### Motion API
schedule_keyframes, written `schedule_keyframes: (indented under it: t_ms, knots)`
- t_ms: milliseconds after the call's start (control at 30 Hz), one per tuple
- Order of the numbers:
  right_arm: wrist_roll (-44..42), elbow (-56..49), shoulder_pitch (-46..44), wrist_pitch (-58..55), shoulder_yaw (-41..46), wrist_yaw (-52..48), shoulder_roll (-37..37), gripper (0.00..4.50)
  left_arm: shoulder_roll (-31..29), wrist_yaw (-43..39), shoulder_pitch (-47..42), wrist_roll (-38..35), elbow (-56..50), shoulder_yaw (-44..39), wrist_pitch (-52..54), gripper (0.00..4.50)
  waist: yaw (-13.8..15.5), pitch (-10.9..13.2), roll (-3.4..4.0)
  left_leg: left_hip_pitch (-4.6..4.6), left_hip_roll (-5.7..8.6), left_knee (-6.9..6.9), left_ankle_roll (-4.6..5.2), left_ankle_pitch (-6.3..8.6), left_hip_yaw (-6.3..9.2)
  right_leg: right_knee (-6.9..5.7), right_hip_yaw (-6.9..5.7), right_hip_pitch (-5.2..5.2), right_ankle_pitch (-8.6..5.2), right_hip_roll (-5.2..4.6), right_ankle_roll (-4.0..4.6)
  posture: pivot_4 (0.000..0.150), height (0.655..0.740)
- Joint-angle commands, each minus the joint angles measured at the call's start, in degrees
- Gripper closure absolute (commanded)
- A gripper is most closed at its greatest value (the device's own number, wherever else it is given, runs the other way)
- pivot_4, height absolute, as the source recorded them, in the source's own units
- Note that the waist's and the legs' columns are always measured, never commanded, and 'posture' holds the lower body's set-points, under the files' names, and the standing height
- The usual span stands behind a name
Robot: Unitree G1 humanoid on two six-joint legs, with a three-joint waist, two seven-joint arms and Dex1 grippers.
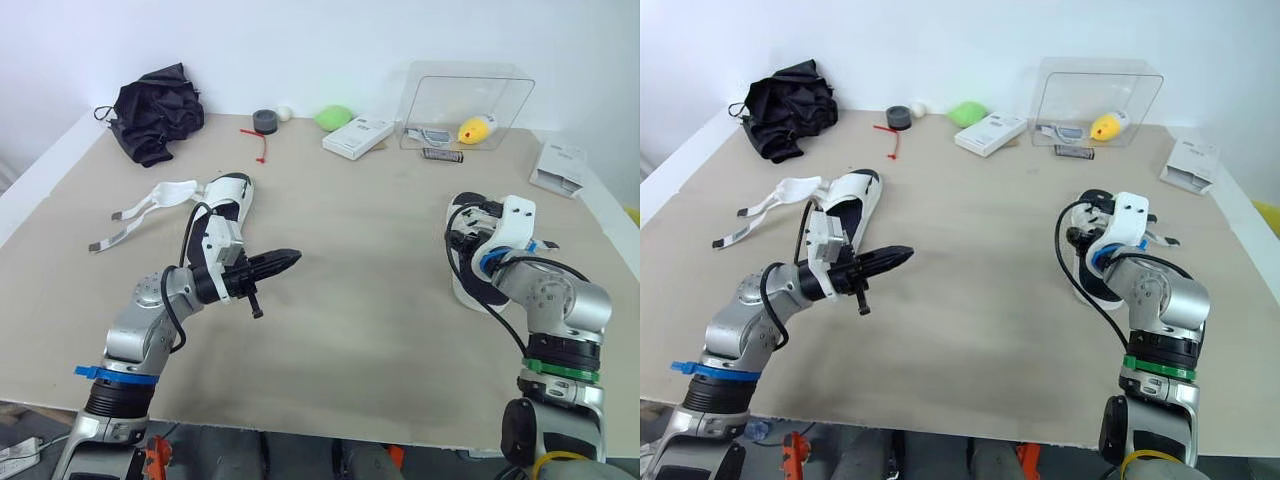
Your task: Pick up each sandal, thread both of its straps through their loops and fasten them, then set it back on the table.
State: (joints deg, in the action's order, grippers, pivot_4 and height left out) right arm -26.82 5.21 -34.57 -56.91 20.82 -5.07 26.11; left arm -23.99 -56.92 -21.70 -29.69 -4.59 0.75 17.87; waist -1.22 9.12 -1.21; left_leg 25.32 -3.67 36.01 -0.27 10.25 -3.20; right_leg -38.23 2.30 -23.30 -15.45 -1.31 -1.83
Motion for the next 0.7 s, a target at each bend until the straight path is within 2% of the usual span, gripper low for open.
schedule_keyframes:
  t_ms: [33,100,233,300,433,533,700]
  knots:
    - [-2.04,-4.71,0.43,-2.37,1.07,-4.4,4.37,1.36,-1.2,-0.53,0.73,0.04,-1.75,-0.11,0.0,4.5,0.06,0.0,0.0,0.0,0.0,0.0,0.0,0.0,0.0,0.0,0.0,0.0,0.0,0.0,0.0,0.15,0.74]
    - [-4.12,-8.7,3.62,-2.86,0.88,-9.9,7.54,1.36,-1.6,-0.55,1.25,-0.06,-2.2,-0.03,0.37,4.5,0.13,0.0,0.0,0.02,0.01,-0.01,0.0,0.0,-0.01,0.0,0.02,0.01,-0.03,-0.02,-0.05,0.15,0.74]
    - [-9.91,-21.16,15.74,-3.92,-0.2,-24.92,17.36,1.36,-2.16,1.31,2.36,-1.75,-3.59,-0.88,3.25,4.5,0.19,-0.02,-0.04,0.07,0.07,-0.01,0.06,0.04,0.01,0.07,0.07,0.04,-0.09,-0.04,-0.14,0.15,0.74]
    - [-11.84,-25.13,20.02,-3.05,0.87,-29.01,19.78,1.36,-2.18,2.96,2.79,-2.37,-4.68,-1.6,4.95,4.5,-0.2,-0.01,-0.04,-0.02,0.04,0.03,0.11,0.08,0.06,0.07,0.23,0.06,-0.08,0.0,-0.14,0.15,0.74]
    - [-15.65,-29.35,20.92,-1.29,1.45,-31.79,18.68,1.36,-1.53,8.42,3.22,-3.97,-6.68,-4.62,8.1,4.5,-0.49,-0.01,-0.05,-0.16,0.02,0.08,0.1,0.06,0.13,0.04,0.33,0.09,-0.06,0.13,-0.27,0.15,0.74]
    - [-14.53,-30.74,19.15,1.14,-4.61,-32.0,16.38,1.36,-0.38,16.09,3.79,-5.35,-7.98,-8.1,12.27,4.5,-0.54,0.01,-0.09,-0.21,-0.02,0.29,0.1,0.03,0.31,0.04,0.46,0.12,0.11,0.44,-0.38,0.15,0.74]
    - [-13.41,-28.34,15.15,2.14,-10.68,-30.64,11.73,1.36,-0.9,18.79,6.43,-6.7,-7.56,-11.05,15.18,4.5,-0.49,0.01,-0.13,-0.27,-0.02,0.33,0.16,-0.09,0.28,0.04,0.73,0.08,0.38,0.56,-0.4,0.15,0.74]
